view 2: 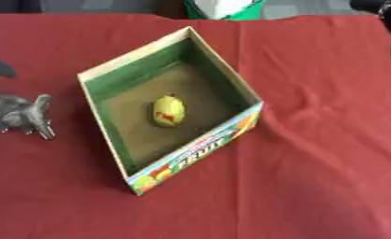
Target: Pick up objects on the table and place them in the box.
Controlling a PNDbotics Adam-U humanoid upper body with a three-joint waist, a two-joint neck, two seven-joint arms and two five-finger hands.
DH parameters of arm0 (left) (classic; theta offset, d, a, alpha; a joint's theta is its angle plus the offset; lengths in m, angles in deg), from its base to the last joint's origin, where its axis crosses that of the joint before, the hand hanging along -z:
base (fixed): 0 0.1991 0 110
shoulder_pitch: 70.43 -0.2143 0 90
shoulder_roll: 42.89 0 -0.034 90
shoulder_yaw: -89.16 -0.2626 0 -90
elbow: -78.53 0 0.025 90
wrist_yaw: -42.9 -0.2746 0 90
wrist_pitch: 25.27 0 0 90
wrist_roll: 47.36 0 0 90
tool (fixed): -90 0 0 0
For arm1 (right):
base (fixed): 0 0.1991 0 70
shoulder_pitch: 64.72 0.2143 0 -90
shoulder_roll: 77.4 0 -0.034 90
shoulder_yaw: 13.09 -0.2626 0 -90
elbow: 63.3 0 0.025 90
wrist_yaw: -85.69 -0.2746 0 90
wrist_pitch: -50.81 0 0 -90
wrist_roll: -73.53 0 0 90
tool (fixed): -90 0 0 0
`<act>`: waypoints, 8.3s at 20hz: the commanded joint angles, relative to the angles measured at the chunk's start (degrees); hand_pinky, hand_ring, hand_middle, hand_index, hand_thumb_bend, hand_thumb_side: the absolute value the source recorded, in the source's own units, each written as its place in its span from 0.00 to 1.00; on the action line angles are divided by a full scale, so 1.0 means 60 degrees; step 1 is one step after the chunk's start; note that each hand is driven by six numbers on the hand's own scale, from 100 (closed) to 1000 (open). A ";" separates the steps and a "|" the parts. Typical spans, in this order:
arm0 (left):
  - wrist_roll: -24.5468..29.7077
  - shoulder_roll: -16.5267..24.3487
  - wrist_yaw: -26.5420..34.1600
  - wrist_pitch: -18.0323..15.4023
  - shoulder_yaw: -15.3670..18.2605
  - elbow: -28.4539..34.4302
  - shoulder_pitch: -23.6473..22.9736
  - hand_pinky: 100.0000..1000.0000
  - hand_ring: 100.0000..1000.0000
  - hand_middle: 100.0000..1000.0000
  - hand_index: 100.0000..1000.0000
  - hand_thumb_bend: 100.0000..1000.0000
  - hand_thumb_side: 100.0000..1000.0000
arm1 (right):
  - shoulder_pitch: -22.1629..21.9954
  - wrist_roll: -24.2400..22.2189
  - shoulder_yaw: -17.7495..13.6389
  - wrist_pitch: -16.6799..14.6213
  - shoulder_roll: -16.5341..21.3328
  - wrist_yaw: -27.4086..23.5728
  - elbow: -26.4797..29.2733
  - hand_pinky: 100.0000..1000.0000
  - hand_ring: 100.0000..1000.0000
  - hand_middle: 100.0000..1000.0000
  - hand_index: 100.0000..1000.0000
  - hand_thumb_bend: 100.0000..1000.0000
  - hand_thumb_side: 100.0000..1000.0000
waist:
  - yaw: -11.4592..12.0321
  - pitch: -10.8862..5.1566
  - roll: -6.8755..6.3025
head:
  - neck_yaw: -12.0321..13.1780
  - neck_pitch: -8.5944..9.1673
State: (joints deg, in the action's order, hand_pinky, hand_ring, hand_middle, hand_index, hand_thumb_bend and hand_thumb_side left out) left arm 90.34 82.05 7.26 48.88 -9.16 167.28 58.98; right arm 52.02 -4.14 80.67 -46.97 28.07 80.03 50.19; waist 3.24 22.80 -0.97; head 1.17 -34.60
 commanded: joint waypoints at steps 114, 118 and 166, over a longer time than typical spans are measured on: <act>-0.3675 -0.6227 -0.2353 0.2131 -0.1196 -0.3438 0.3279 0.38 0.43 0.31 0.27 0.00 0.19 | 0.0848 -0.0422 0.0218 0.0516 -0.0862 -0.1039 0.0183 0.78 0.76 0.68 0.84 0.00 0.83 | -0.0521 -0.0851 0.0135 | 0.0350 -0.0145; -0.3315 -0.6401 -0.2545 0.1989 -0.1311 -0.3701 0.3183 0.42 0.46 0.36 0.36 0.00 0.18 | 0.0825 -0.0414 0.0210 0.0535 -0.0884 -0.1019 0.0183 0.78 0.76 0.68 0.84 0.00 0.84 | -0.0525 -0.0845 0.0146 | 0.0364 -0.0145; -0.6909 -0.4741 0.2801 0.4626 0.1128 0.4137 0.0680 0.59 0.65 0.70 0.85 0.00 0.97 | 0.0708 -0.0146 0.0113 0.0544 -0.0834 -0.1342 0.0183 0.78 0.77 0.69 0.85 0.00 0.83 | 0.0333 -0.1511 0.0139 | 0.0000 -0.0899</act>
State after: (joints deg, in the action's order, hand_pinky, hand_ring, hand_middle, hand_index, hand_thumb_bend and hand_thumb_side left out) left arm 55.14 50.89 17.29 74.76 -3.25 188.53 62.49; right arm 55.49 -5.26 81.86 -43.65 21.63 72.47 50.19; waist 5.27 14.88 0.01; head 0.99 -39.74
